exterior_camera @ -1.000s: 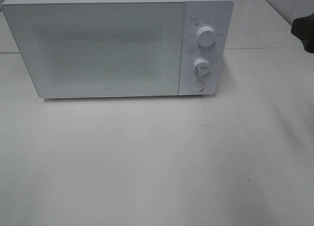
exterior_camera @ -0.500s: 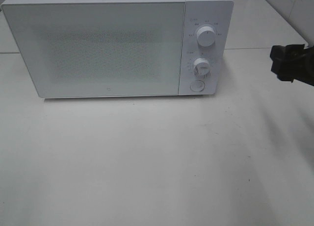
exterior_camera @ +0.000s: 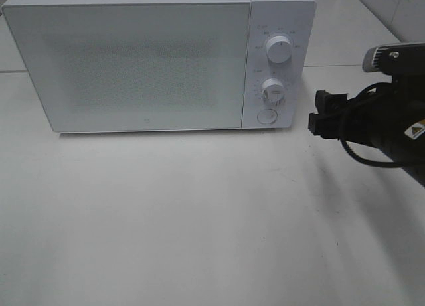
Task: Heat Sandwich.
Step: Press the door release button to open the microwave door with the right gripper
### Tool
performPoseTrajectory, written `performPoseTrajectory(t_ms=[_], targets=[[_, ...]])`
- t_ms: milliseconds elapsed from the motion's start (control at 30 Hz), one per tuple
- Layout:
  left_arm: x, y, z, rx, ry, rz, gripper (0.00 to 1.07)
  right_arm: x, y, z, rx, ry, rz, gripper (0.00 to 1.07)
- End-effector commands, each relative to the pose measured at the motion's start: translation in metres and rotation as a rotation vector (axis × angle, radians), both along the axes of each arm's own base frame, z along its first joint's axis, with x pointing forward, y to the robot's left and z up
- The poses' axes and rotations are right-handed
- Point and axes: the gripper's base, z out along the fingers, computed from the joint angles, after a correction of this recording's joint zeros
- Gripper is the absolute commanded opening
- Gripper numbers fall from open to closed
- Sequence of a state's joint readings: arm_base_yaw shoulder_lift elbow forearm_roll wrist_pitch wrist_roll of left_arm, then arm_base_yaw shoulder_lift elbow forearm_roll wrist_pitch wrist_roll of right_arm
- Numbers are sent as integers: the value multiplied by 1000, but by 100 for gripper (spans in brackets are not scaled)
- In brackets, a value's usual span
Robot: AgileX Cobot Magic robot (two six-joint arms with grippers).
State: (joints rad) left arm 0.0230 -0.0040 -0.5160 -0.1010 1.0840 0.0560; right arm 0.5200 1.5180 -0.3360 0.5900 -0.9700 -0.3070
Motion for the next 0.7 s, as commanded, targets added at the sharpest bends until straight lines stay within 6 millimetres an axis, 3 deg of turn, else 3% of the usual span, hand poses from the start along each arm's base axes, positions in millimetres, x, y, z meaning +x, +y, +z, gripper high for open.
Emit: performPoseTrajectory(t_ms=[33,400,700], targets=[[-2,0,0,-4,-26,-1,98,-1,6,-3,-4,-9,-10,76],[-2,0,0,-4,-26,-1,98,1,50,-18,17,39,32,76],[-2,0,0,-4,-26,-1,98,-2,66,-26,36,78,7,76]])
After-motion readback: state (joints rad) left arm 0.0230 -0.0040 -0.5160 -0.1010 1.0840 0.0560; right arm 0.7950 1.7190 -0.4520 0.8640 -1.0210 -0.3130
